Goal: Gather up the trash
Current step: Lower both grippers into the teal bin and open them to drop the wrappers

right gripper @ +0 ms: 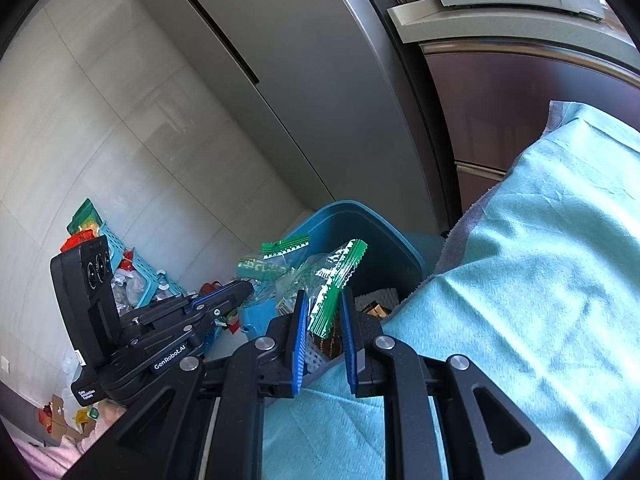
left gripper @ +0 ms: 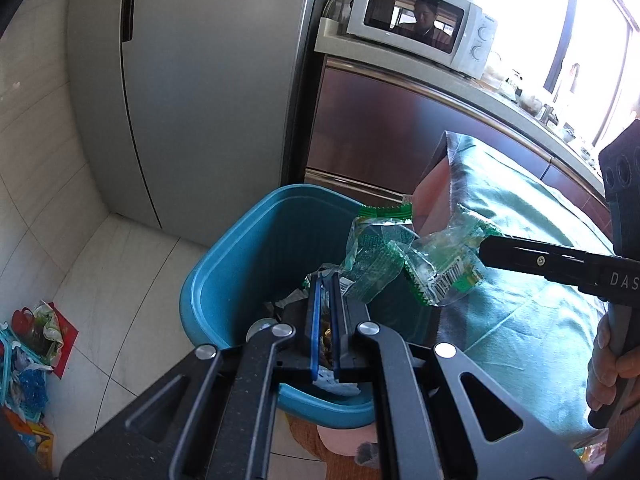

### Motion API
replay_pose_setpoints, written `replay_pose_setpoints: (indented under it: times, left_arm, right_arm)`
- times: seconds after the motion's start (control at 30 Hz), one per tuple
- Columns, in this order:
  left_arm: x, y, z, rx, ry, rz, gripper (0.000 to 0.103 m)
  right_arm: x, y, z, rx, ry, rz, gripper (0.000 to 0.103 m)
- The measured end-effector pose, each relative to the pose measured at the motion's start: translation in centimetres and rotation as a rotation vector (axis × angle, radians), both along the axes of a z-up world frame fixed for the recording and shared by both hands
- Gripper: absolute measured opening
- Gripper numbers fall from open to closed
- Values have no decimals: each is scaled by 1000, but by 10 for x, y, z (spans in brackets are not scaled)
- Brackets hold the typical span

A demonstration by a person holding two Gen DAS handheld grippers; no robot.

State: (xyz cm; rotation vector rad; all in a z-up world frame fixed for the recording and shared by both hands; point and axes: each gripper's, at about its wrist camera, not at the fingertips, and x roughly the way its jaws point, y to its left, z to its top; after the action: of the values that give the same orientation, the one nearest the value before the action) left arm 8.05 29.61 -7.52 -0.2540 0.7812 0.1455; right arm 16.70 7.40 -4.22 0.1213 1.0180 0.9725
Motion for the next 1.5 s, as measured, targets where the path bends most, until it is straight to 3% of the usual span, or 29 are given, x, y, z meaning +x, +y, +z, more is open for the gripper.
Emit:
replay_pose_setpoints:
  times: [1.0, 1.27, 1.5]
  left_arm:
    - [31, 8, -43, -68, 95, 17, 9]
    - [31, 13, -53, -102, 98, 29, 10]
    - [23, 10, -37, -96, 47, 22, 16]
  right_arm:
    - [9, 52, -14, -128, 19, 11, 23]
    - [7, 43, -13, -103, 18, 3, 25]
    - [3, 26, -8, -60, 22, -8, 28]
